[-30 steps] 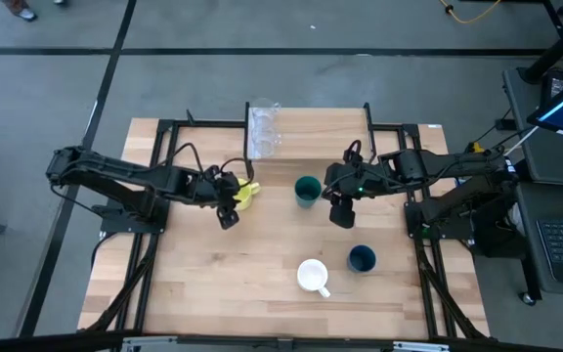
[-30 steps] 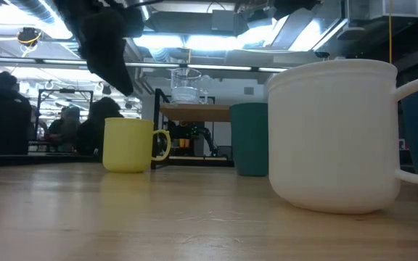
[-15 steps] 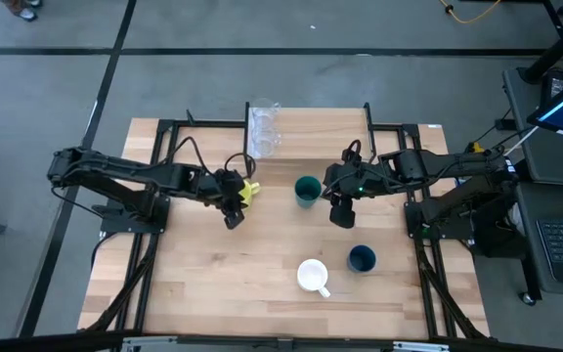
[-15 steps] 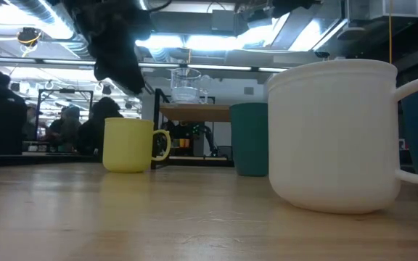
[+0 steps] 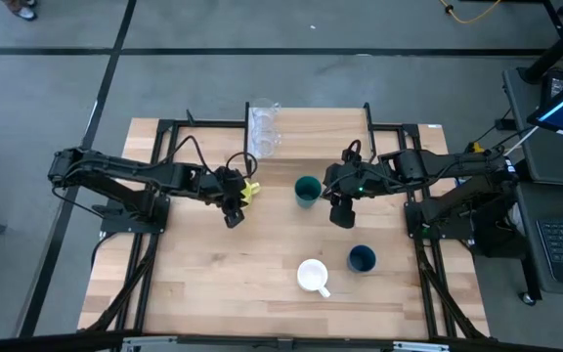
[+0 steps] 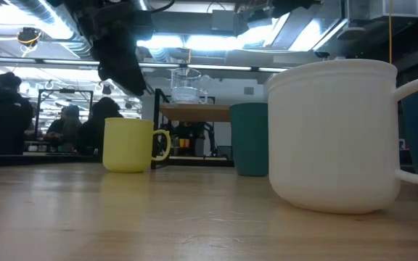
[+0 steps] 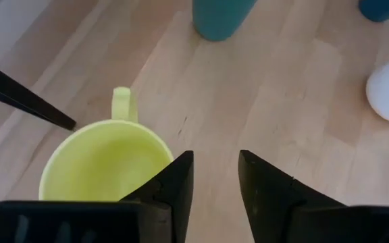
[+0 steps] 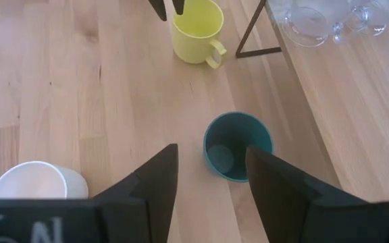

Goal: Stack small to large cups/mugs on shelf
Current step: Put the yellow mug on the shelf

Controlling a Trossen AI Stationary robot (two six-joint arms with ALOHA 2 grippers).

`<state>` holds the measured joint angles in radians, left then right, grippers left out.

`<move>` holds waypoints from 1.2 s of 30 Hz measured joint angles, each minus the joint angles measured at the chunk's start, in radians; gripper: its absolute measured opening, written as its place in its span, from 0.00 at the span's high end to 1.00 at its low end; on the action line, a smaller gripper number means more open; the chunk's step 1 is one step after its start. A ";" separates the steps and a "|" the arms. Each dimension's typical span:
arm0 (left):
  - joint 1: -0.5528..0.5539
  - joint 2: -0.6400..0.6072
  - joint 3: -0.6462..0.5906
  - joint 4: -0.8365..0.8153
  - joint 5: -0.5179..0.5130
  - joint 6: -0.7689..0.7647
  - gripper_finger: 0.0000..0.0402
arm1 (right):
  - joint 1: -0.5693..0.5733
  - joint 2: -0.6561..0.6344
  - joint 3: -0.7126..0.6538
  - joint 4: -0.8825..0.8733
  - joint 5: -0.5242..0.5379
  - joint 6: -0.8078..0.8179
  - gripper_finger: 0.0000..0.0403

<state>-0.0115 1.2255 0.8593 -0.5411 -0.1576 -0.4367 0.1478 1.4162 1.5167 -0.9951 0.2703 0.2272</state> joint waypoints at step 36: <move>0.029 0.171 0.000 -0.032 -0.041 -0.079 0.53 | 0.000 0.000 -0.001 -0.003 -0.001 0.003 0.56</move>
<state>0.0174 1.3961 0.8593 -0.5727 -0.1982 -0.5155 0.1478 1.4158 1.5154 -0.9976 0.2691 0.2302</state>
